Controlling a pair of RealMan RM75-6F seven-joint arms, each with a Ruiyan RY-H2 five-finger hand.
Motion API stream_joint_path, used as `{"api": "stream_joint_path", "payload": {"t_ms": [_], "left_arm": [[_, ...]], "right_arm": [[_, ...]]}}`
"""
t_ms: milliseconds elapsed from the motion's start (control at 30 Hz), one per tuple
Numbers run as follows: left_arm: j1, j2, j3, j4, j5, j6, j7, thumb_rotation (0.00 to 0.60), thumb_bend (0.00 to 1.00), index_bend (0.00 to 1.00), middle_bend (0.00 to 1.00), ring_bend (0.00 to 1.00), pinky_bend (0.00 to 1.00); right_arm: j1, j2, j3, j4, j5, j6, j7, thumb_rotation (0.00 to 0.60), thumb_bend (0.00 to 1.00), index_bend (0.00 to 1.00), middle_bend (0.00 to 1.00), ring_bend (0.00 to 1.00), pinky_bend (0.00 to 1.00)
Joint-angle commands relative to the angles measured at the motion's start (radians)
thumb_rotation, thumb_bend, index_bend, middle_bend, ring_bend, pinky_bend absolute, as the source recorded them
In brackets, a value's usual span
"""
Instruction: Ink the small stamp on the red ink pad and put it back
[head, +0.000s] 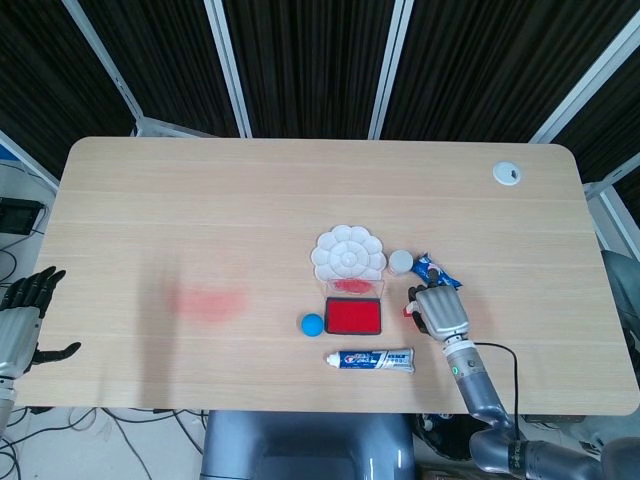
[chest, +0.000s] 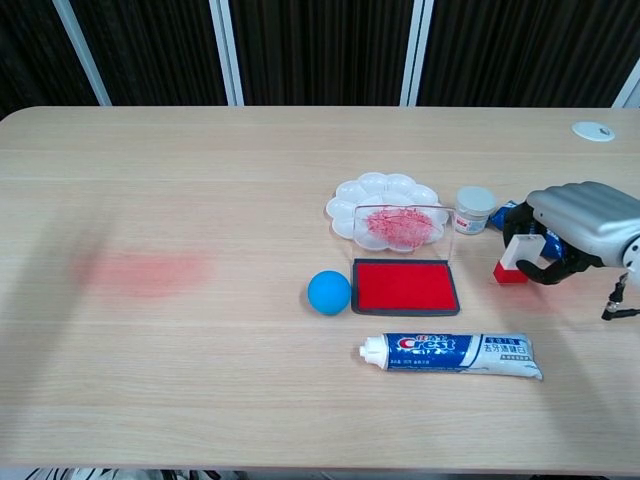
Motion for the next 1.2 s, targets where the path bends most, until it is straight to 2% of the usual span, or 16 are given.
{"api": "stream_joint_path", "payload": {"t_ms": [33, 267, 467, 800, 1200], "left_arm": [[0.000, 0.001, 0.000, -0.001, 0.000, 0.000, -0.001, 0.600, 0.03, 0.00, 0.00, 0.00, 0.00], [0.000, 0.002, 0.001, -0.004, 0.001, -0.001, -0.003, 0.600, 0.03, 0.00, 0.00, 0.00, 0.00], [0.000, 0.002, 0.001, -0.004, 0.003, 0.000, -0.006, 0.600, 0.03, 0.00, 0.00, 0.00, 0.00], [-0.002, 0.004, 0.001, -0.006, 0.000, -0.005, -0.011, 0.600, 0.03, 0.00, 0.00, 0.00, 0.00], [-0.004, 0.013, 0.001, -0.011, -0.003, -0.015, -0.031, 0.600, 0.03, 0.00, 0.00, 0.00, 0.00]], "right_arm": [[-0.002, 0.005, -0.005, -0.007, -0.017, 0.013, 0.005, 0.600, 0.67, 0.72, 0.59, 0.49, 0.56], [-0.001, 0.013, -0.015, -0.045, -0.060, 0.044, -0.017, 0.600, 0.68, 0.75, 0.63, 0.53, 0.56], [0.013, -0.032, -0.012, -0.058, -0.085, 0.066, -0.064, 0.600, 0.69, 0.79, 0.66, 0.57, 0.64], [0.044, -0.111, 0.010, -0.065, -0.059, 0.053, -0.173, 0.600, 0.69, 0.81, 0.69, 0.59, 0.64], [0.072, -0.181, 0.032, -0.036, -0.020, 0.034, -0.226, 0.600, 0.70, 0.81, 0.69, 0.59, 0.64]]}}
